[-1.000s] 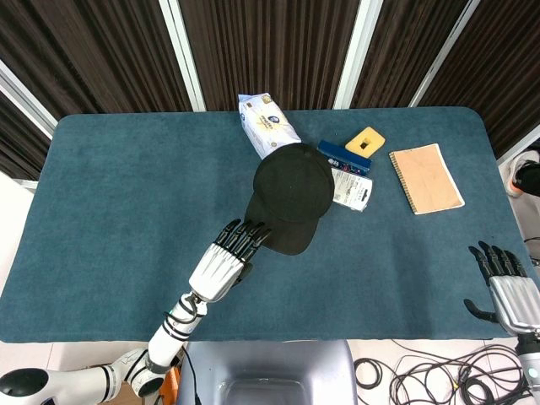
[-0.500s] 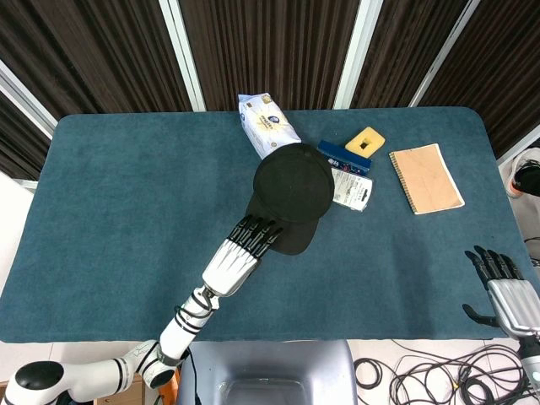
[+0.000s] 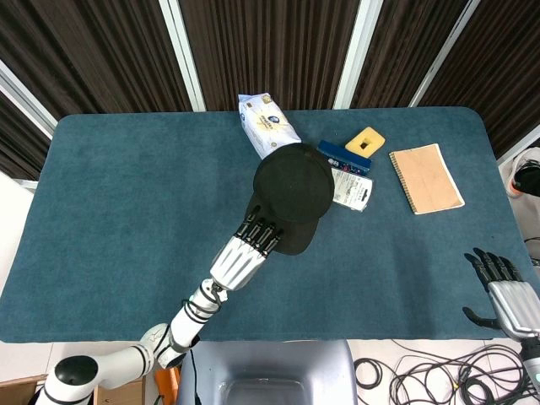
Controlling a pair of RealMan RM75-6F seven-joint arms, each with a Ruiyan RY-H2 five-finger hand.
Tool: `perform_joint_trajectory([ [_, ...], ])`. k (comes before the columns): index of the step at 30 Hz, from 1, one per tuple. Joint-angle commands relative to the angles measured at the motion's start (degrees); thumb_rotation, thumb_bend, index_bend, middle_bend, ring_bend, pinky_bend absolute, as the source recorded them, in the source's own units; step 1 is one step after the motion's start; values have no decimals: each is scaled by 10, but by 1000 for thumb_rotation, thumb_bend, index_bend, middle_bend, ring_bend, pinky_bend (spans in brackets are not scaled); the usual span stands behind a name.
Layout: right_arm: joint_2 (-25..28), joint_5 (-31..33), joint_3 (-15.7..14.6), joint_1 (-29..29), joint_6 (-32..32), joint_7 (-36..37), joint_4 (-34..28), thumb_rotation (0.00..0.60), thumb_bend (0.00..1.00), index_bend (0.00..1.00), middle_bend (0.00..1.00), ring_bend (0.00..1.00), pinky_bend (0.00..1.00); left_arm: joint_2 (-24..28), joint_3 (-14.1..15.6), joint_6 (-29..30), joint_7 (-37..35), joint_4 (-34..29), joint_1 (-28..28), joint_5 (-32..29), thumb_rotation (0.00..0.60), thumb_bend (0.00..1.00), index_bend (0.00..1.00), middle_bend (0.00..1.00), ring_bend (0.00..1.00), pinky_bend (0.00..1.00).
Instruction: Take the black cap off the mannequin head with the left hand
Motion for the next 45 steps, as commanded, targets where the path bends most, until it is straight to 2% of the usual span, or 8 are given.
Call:
perform_joint_trajectory([
  [1, 2, -2, -1, 0, -1, 4, 1, 600, 175, 0, 5, 0, 82, -23, 2, 17, -24, 46, -20, 4, 600, 299, 393, 426, 373, 225],
  [9, 4, -8, -3, 0, -3, 8, -1, 600, 176, 0, 5, 0, 82, -43, 4, 19, -64, 106, -45, -12, 600, 300, 407, 471, 399, 220],
  [19, 9, -15, -6, -2, 1, 22, 1, 600, 176, 0, 4, 0, 82, -80, 11, 31, -93, 198, -76, -27, 600, 300, 563, 569, 465, 220],
  [28, 12, -19, -7, -5, 6, 31, 2, 600, 176, 0, 4, 0, 82, -109, 27, 58, -121, 263, -95, -35, 600, 315, 647, 645, 520, 221],
  [45, 16, -30, -11, -6, 9, 42, 7, 600, 176, 0, 4, 0, 82, -110, 47, 77, -147, 290, -113, -69, 600, 411, 684, 714, 548, 223],
])
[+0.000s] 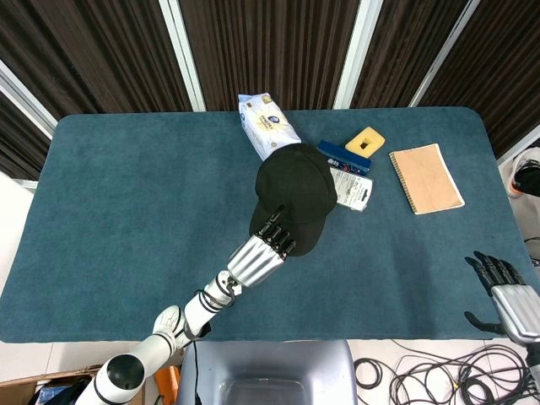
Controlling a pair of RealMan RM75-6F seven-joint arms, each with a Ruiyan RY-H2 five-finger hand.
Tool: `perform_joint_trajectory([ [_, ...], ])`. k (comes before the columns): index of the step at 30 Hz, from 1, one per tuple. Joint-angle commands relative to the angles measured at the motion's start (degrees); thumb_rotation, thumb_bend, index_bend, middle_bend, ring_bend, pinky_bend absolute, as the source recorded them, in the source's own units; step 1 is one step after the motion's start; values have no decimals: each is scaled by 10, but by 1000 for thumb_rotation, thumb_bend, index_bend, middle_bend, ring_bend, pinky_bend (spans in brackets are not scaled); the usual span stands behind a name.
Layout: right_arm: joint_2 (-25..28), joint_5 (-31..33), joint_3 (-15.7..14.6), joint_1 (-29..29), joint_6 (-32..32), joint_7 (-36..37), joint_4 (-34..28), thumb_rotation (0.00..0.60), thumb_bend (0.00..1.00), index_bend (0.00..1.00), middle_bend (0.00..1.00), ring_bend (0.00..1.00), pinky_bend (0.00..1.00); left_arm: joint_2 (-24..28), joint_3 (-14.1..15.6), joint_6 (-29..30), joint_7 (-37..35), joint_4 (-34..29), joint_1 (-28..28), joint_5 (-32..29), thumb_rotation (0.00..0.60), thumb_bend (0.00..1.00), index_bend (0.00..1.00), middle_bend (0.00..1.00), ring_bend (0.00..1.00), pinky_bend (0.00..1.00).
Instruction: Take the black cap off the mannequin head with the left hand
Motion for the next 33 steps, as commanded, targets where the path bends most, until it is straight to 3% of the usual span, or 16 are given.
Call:
perform_joint_trajectory([
  [1, 0, 0, 0, -1, 1, 1, 0, 600, 176, 0, 4, 0, 82, 0, 1, 5, -1, 7, -2, -6, 600, 416, 685, 717, 550, 224],
  [13, 0, -3, -2, -3, 3, 2, -1, 600, 176, 0, 4, 0, 83, 3, 2, 61, -8, 46, -21, -21, 600, 488, 695, 734, 565, 233],
  [22, 0, 0, -2, -4, 2, -3, -3, 600, 176, 0, 4, 0, 83, 23, -4, 90, -5, 41, -31, -37, 600, 501, 701, 744, 571, 233],
  [33, -2, 4, 0, -6, 5, -11, -7, 600, 176, 0, 4, 0, 86, 88, -16, 128, 15, 5, -32, -54, 600, 507, 702, 745, 573, 232],
])
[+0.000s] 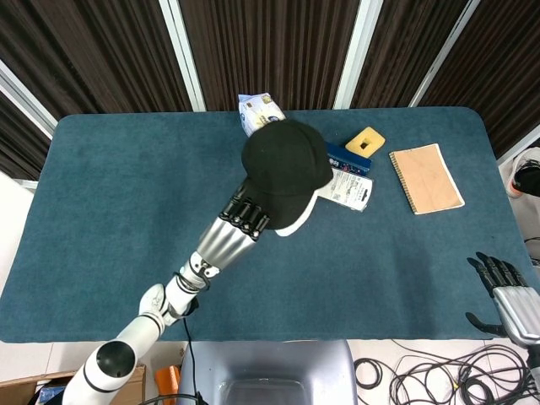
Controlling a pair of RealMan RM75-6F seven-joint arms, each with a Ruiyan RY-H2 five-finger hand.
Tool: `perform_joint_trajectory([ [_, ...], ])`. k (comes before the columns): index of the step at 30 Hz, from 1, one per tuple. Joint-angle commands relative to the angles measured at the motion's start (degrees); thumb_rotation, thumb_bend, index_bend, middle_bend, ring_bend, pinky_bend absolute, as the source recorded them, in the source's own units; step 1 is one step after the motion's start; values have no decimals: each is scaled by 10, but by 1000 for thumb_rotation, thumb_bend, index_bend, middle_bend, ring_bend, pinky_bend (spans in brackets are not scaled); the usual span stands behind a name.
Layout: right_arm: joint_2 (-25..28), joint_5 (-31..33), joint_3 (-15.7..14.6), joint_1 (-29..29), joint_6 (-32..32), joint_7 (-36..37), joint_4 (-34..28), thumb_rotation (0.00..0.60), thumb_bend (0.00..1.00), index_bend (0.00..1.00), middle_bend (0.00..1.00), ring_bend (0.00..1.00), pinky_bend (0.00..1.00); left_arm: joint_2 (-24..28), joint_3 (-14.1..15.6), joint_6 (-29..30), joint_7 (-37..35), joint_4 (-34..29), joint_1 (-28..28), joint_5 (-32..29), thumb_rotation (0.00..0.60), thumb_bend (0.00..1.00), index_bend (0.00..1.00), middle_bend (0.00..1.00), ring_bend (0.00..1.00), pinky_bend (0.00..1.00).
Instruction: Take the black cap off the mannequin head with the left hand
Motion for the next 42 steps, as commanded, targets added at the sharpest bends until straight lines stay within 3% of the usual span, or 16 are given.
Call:
perform_joint_trajectory([
  [1, -1, 0, 0, 0, -1, -3, -1, 600, 176, 0, 4, 0, 86, 20, -6, 13, 7, -19, 1, -7, 600, 508, 702, 745, 573, 232],
  [8, -2, 1, 0, 2, -5, -14, -8, 600, 176, 0, 4, 0, 86, 76, -12, 33, 19, -78, 26, -15, 600, 510, 702, 746, 574, 232],
  [16, -6, -1, 0, 3, -6, -24, -9, 600, 176, 0, 4, 0, 86, 131, 26, 30, 54, -148, 127, -14, 600, 510, 704, 749, 580, 227],
  [21, -7, 0, 0, 3, -6, -24, -9, 600, 175, 0, 4, 0, 87, 136, 41, 28, 59, -149, 160, -13, 600, 508, 704, 749, 581, 225],
  [23, -10, 1, 1, 5, -9, -31, -10, 600, 175, 0, 4, 0, 86, 134, 72, 2, 44, -122, 215, -13, 600, 501, 703, 749, 582, 224],
  [28, -13, 6, 1, 5, -13, -45, -17, 600, 176, 0, 4, 0, 87, 94, 106, -14, 31, -55, 251, 10, 600, 466, 687, 739, 587, 227],
  [30, -13, 9, 1, 5, -15, -49, -19, 600, 175, 0, 4, 0, 88, 79, 112, -32, 35, -39, 263, 11, 600, 424, 651, 709, 575, 224],
  [32, -13, 10, 1, 6, -16, -52, -21, 600, 175, 0, 4, 0, 89, 70, 116, -49, 30, -35, 273, 11, 600, 375, 548, 632, 529, 215],
  [39, -12, 15, 2, 5, -17, -53, -23, 600, 176, 0, 4, 0, 89, 54, 123, -100, 36, -42, 302, 7, 600, 318, 357, 439, 386, 182],
  [42, -12, 14, 2, 5, -17, -52, -23, 600, 175, 0, 4, 0, 89, 54, 126, -120, 62, -63, 318, 5, 600, 280, 235, 239, 199, 152],
])
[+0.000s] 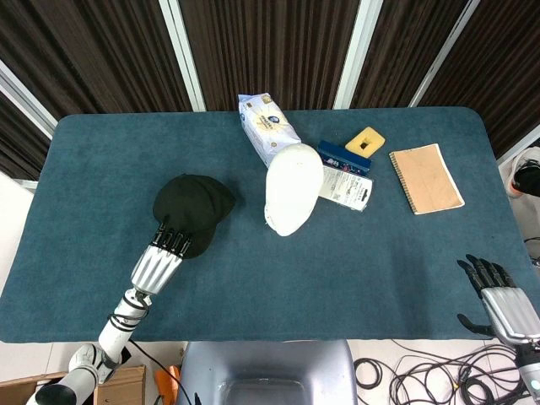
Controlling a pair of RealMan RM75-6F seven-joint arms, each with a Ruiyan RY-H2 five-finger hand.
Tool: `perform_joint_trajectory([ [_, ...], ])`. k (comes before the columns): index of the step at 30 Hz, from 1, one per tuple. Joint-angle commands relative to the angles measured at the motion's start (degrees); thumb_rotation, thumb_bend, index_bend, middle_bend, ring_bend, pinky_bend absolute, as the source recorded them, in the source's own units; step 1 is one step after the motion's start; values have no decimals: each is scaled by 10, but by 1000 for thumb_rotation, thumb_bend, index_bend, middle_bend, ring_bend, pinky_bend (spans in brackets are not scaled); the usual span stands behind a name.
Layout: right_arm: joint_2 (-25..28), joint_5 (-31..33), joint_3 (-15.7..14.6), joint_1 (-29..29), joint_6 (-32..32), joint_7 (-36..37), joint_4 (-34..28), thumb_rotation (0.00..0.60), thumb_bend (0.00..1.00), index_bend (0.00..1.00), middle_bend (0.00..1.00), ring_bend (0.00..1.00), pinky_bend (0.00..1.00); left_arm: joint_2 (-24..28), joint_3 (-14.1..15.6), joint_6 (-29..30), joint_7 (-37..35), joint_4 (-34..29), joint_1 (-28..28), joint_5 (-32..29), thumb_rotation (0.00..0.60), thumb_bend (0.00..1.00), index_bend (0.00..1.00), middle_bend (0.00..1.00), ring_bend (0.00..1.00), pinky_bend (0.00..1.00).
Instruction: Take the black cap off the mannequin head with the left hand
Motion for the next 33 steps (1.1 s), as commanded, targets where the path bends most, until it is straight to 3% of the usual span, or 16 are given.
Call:
perform_joint_trajectory([
  [1, 0, 0, 0, 0, 0, 0, 0, 600, 175, 0, 4, 0, 89, -1, 5, -18, 33, -25, 16, -2, 600, 267, 179, 162, 123, 140],
  [4, 0, -1, 0, 1, -1, -1, 0, 600, 176, 0, 4, 0, 89, 14, 11, -35, 62, -84, 31, -1, 600, 242, 63, 40, 14, 118],
  [7, -1, -1, 0, 0, 1, -2, -1, 600, 176, 0, 4, 0, 90, 47, 16, -64, 96, -177, 48, -9, 600, 220, 7, 2, 0, 113],
  [13, -2, 0, 1, -1, 4, -5, -1, 600, 176, 0, 4, 0, 90, 157, 35, -146, 165, -425, 71, -40, 600, 177, 0, 0, 0, 111],
  [23, -4, -3, -2, -4, 6, -15, -7, 600, 176, 0, 4, 0, 90, 317, 50, -254, 219, -702, 82, -130, 600, 162, 0, 0, 0, 18],
  [28, -4, -1, -2, -5, 7, -21, -10, 600, 175, 0, 4, 0, 90, 395, 47, -208, 194, -778, 104, -115, 600, 178, 0, 0, 0, 19],
  [33, -7, 2, 0, -9, 16, -33, -14, 600, 176, 0, 4, 0, 91, 455, 49, -127, 156, -796, 155, -99, 600, 222, 0, 0, 0, 17],
])
